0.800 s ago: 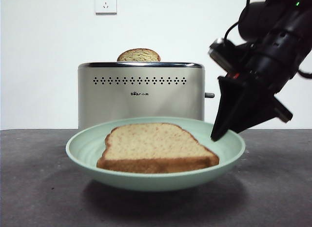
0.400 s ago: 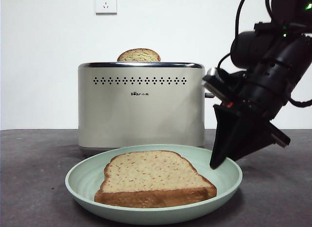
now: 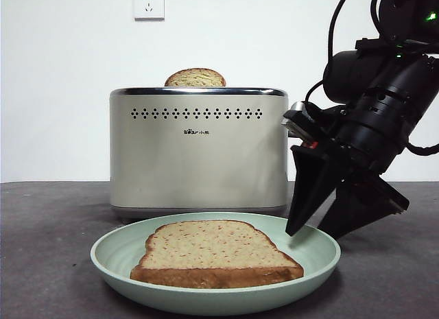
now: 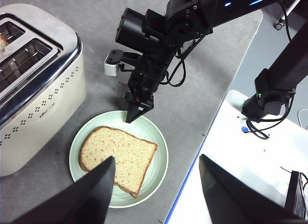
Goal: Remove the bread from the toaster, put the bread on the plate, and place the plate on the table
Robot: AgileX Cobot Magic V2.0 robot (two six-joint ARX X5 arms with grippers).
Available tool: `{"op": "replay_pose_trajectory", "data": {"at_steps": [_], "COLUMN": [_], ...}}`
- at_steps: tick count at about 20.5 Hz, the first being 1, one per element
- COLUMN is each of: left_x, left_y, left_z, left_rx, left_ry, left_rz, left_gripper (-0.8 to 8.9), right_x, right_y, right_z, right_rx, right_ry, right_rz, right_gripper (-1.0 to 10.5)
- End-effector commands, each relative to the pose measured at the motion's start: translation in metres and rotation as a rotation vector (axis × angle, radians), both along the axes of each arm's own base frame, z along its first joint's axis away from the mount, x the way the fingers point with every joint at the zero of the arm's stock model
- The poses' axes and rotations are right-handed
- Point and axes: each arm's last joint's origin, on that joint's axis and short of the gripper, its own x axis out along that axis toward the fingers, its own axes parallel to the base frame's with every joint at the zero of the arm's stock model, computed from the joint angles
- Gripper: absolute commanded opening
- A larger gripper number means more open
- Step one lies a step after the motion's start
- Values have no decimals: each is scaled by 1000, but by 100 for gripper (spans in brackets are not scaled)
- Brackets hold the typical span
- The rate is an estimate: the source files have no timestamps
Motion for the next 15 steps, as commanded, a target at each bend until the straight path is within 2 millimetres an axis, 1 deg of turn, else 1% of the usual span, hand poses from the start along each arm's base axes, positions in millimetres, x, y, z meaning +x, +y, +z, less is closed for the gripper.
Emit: {"op": "replay_pose_trajectory", "data": {"at_steps": [1, 4, 7, 9, 10, 12, 14, 15], "left_x": [-1, -1, -1, -1, -1, 0, 0, 0], "left_y": [0, 0, -1, -1, -1, -1, -1, -1], "left_z": [6, 6, 6, 6, 6, 6, 6, 6], "left_rx": [-18, -18, -17, -17, -16, -15, -15, -15], "left_ry": [-22, -22, -22, -21, -20, -19, -19, -19], "left_rz": [-6, -6, -6, -6, -6, -6, -6, -6], "left_gripper": [271, 271, 271, 271, 271, 268, 230, 208], "right_x": [0, -10, -33, -56, -71, -96, -120, -129], "right_y": [2, -3, -13, -20, -24, -30, -38, -42], "right_z": [16, 47, 88, 118, 134, 158, 176, 181], "right_rx": [25, 49, 89, 138, 167, 221, 260, 270], "right_ry": [-52, -146, -246, -337, -397, -504, -593, -625], "right_rz": [1, -6, -6, 5, 17, 38, 49, 49], "right_gripper": [227, 227, 226, 226, 226, 216, 168, 148]}}
